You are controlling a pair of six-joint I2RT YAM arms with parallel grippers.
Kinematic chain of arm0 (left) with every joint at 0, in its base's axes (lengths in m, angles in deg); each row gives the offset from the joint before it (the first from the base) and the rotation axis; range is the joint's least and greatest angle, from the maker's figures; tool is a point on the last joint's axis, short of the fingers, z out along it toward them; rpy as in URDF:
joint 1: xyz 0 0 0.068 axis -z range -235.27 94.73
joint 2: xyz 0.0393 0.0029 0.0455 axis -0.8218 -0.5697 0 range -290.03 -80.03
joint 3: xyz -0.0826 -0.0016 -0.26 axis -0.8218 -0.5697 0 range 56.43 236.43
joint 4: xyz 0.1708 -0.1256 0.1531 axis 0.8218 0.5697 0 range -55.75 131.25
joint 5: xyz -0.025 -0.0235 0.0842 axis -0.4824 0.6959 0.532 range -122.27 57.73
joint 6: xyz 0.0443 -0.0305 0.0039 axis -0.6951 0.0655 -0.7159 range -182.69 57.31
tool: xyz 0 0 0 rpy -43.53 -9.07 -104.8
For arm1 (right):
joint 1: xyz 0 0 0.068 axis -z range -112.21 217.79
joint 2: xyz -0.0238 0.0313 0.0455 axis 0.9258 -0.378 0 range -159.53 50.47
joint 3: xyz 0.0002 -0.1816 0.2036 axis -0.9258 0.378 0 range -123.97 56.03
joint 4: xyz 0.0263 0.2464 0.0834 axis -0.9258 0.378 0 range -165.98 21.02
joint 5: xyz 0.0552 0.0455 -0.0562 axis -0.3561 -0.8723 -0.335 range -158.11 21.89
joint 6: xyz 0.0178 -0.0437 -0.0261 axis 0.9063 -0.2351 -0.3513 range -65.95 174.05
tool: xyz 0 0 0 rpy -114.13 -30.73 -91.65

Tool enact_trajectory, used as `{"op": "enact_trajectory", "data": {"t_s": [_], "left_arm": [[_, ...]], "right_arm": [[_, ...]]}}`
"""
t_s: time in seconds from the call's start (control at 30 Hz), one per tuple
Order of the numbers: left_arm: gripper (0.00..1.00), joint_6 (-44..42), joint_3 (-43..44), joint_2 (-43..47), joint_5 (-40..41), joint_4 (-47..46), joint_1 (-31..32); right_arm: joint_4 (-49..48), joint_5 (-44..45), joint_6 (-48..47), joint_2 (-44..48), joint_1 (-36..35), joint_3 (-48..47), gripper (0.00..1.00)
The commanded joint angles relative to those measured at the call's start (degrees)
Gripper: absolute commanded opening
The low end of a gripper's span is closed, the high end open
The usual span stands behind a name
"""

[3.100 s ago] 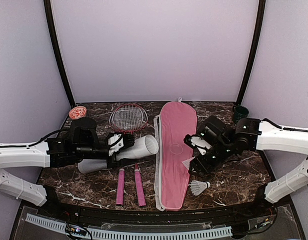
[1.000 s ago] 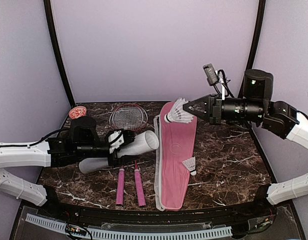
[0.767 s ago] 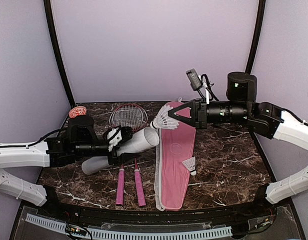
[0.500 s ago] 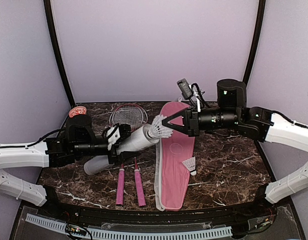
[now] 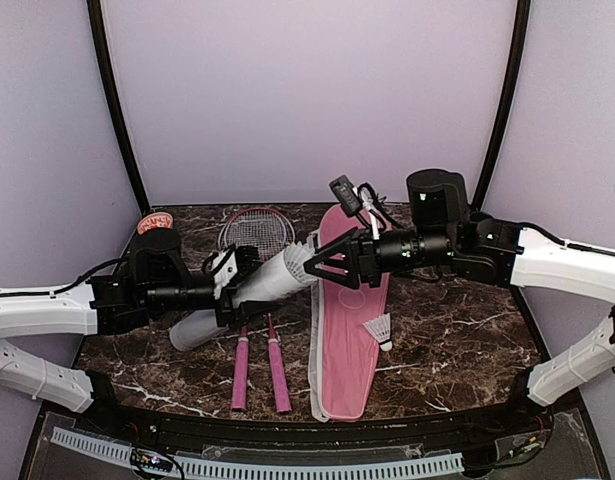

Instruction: Pack up the badminton gear

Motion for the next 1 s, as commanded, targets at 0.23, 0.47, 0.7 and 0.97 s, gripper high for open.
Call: {"op": "enact_trajectory", "data": {"t_s": [0.23,0.47,0.7,0.97], "left_arm": [[0.37,1.12,-0.21,0.40,-5.34,2.20,0.04],[0.36,0.23,0.68,-0.45,-7.01,3.86,0.05],[0.36,0.13,0.96,-1.33,-7.40,4.72,0.14],[0.36,0.10,1.10,-1.59,-7.31,4.16,0.14]], "right_arm": [[15.73,6.26,-6.13,-1.98,-0.40,-7.25,0.72],[19.45,4.61,-7.75,-7.02,-0.40,-10.12,0.74],[23.46,3.42,-9.09,-14.02,-1.02,-16.67,0.77],[25.85,5.56,-9.87,-20.19,-2.09,-20.41,0.79]]}}
